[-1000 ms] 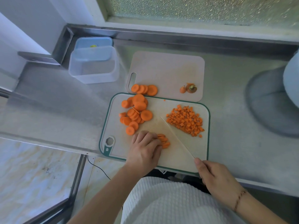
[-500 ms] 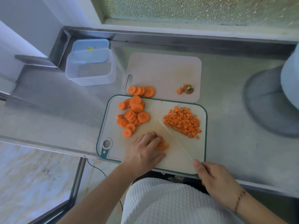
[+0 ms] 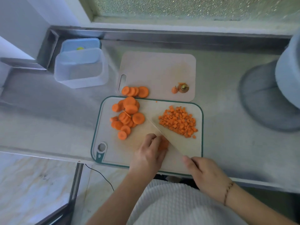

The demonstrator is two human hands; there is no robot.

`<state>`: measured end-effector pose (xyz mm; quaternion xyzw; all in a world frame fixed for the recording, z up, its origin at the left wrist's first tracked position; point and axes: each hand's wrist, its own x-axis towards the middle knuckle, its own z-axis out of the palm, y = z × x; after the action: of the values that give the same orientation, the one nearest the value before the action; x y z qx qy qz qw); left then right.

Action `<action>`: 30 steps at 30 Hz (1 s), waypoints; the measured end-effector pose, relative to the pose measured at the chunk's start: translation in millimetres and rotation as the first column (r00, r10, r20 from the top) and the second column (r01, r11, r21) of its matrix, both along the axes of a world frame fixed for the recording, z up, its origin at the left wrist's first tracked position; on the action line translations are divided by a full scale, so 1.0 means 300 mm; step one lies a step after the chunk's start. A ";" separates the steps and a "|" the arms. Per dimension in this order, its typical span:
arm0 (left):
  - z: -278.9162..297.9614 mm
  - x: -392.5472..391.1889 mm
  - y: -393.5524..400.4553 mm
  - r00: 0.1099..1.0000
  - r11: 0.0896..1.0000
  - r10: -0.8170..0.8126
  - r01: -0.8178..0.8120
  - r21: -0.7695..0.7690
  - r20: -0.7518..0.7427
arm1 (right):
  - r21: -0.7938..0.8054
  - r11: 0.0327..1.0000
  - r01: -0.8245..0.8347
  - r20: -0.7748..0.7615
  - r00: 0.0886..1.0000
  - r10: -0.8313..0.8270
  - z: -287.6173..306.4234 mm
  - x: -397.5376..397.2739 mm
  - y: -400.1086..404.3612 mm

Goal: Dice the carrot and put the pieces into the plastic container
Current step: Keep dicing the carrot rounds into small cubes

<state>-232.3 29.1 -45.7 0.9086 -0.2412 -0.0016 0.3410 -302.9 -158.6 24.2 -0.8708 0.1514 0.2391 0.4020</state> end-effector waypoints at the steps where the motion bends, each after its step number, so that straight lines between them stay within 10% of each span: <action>1: 0.001 0.005 0.009 0.998 0.999 -0.021 0.019 0.044 0.050 | -0.001 1.000 0.002 0.007 1.000 -0.002 0.002 0.001 -0.015; 10: -0.039 0.066 0.040 0.924 0.952 -0.289 0.305 -0.025 0.251 | -0.009 0.998 -0.060 0.027 0.998 0.060 0.023 -0.049 -0.045; 30: -0.063 0.063 0.049 0.929 0.954 -0.242 0.281 -0.106 0.281 | -0.009 1.000 -0.018 -0.019 1.000 0.018 0.030 -0.070 -0.063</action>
<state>-213.3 43.8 -64.4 0.8332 -0.4031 0.0917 0.3673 -324.0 -177.3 33.2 -0.8716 0.1486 0.2503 0.3945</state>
